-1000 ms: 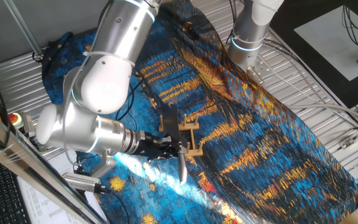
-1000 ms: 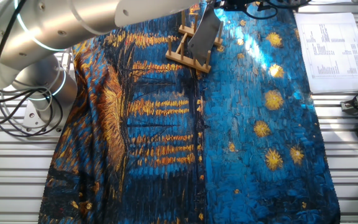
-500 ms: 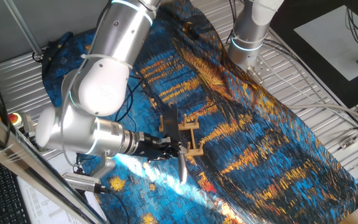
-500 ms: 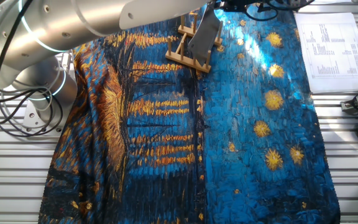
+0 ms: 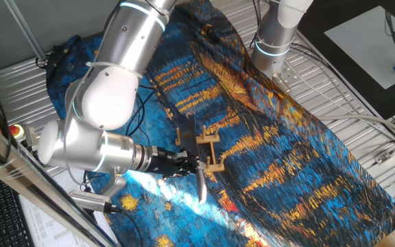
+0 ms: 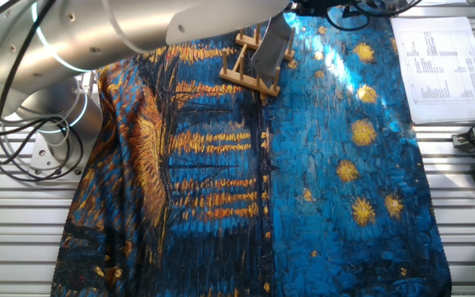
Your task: Put the knife on the knife rack
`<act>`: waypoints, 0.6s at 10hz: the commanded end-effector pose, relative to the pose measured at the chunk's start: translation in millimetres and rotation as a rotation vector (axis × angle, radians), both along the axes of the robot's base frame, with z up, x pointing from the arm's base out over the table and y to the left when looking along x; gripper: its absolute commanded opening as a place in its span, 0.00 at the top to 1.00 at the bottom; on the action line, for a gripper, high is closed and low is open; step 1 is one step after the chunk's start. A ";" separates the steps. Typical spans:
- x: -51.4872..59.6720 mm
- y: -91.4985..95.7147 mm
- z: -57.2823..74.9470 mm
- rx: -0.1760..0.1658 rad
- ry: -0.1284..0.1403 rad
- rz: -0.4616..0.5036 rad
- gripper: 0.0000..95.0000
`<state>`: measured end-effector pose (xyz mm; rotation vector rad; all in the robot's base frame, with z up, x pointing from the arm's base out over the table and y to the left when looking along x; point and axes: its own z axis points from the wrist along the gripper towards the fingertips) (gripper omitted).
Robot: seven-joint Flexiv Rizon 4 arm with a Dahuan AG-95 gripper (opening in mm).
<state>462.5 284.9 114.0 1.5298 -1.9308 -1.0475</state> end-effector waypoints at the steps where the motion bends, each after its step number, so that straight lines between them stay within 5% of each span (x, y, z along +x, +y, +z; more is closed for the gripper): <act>1: 2.0 0.1 -1.7 -0.002 0.029 0.015 1.00; 6: 2.1 0.0 -3.0 0.002 0.045 0.023 1.00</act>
